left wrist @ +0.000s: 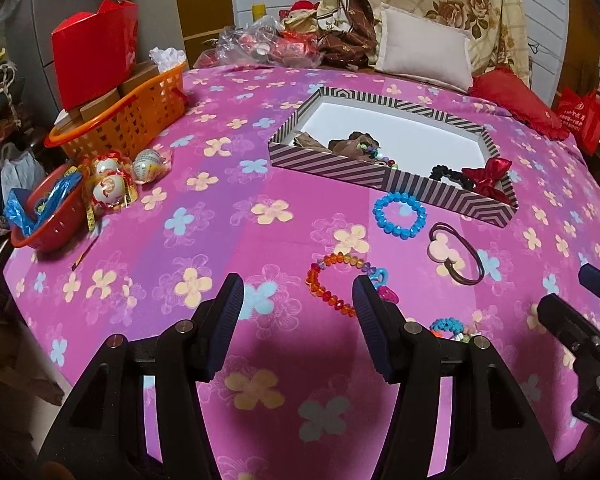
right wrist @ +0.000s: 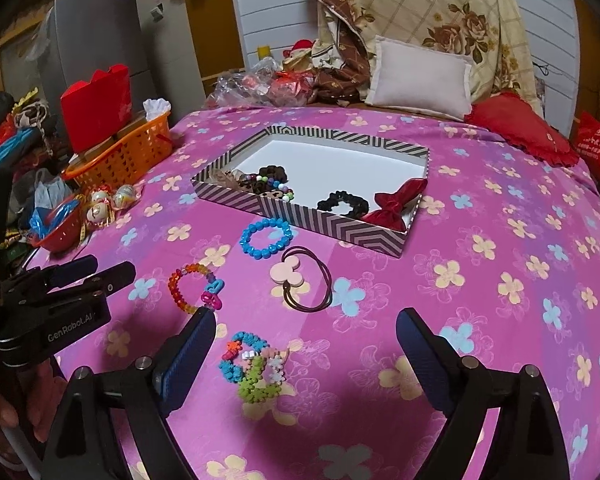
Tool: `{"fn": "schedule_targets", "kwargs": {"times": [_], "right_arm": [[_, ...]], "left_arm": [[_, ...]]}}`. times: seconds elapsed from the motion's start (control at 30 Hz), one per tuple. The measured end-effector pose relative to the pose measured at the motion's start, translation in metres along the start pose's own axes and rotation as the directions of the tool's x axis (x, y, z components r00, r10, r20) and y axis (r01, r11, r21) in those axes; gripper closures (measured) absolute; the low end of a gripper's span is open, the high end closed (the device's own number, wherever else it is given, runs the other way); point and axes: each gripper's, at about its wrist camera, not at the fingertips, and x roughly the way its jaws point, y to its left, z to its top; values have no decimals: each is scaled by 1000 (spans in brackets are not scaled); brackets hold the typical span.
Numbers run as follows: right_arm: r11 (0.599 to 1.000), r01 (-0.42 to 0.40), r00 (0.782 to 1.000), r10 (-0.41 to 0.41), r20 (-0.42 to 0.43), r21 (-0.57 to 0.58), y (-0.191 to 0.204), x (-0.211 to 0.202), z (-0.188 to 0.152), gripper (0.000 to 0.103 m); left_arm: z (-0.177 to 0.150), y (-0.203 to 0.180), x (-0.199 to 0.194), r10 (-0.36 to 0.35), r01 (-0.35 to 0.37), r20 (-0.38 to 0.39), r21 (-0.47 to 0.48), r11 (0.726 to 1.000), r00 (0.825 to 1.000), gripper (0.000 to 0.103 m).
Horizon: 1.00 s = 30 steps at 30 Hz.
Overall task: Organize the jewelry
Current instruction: 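Withdraw both open tools from the tray, then grasp the orange bead bracelet with left tool while right tool grasps pink Mickey hair tie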
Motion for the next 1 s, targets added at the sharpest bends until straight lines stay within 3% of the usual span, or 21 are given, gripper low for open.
{"fn": "schedule_targets", "kwargs": {"times": [0.43,0.8,1.0], "right_arm": [[997,-18,1000,18,3,75,-14,6,-3,13],[1000,-13,1000,13,-16,26,-7,16,-7,13],[1000,-16,999,16,-41,2,-7,23,-12,13]], "left_arm": [[-4,-2,1,8,-8,-3,1,1000,1000,46],[-8,-2,12,1,-1,-35,-6,1000,999,46],[-9,19,24,-69,62,-89,-84,995,994,46]]}}
